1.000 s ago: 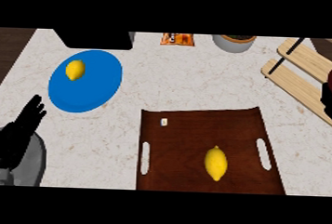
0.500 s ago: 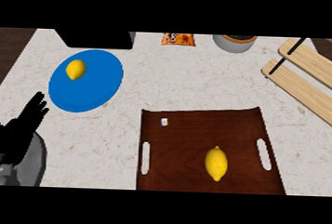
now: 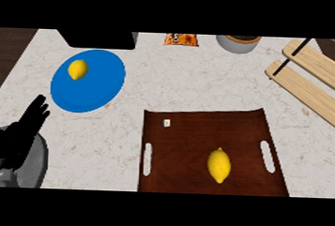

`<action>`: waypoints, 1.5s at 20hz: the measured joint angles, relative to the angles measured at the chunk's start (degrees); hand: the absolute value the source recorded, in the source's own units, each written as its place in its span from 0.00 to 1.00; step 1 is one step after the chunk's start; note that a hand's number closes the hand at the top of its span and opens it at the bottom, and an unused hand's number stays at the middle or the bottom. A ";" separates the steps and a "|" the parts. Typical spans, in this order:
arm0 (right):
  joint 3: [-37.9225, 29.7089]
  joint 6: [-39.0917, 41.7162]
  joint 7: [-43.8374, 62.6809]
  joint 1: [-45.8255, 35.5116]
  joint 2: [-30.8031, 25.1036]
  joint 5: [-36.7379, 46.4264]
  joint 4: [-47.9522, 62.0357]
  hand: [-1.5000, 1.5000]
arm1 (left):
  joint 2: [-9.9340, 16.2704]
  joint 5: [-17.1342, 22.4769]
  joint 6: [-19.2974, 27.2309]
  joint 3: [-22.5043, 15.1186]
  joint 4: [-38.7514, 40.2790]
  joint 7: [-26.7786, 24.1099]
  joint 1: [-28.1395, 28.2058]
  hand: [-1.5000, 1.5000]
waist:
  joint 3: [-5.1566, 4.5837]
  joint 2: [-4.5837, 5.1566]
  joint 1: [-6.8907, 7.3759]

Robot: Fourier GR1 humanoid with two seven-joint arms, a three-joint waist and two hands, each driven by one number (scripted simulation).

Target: Pick the tomato from the tray and place it in the tiered shelf

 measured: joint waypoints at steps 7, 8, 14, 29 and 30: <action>-0.98 -4.47 -4.31 0.50 -3.61 2.79 10.13 1.00 | -0.10 -0.53 -0.48 0.43 0.84 -0.77 -0.63 0.50 | 0.01 0.12 0.07; -1.21 -5.89 -5.19 -0.05 -4.12 3.06 12.49 1.00 | -0.30 -0.80 -0.22 0.32 0.81 -0.67 -0.89 0.50 | 0.02 0.15 0.12; -3.41 -14.60 -9.92 0.52 -4.78 3.13 22.59 1.00 | -0.57 -0.96 -0.63 0.66 0.56 -0.73 -0.37 0.50 | 0.02 0.19 0.24; -6.04 -27.17 -17.04 2.45 -7.81 2.91 40.53 0.00 | -0.71 -1.41 -1.56 1.70 -0.29 -0.05 -0.03 0.50 | 0.04 0.17 0.16; -6.39 -27.65 -17.66 2.26 -8.12 2.34 40.84 0.00 | -1.12 -1.61 -1.22 1.48 -0.78 0.26 0.09 0.50 | 0.04 0.15 0.15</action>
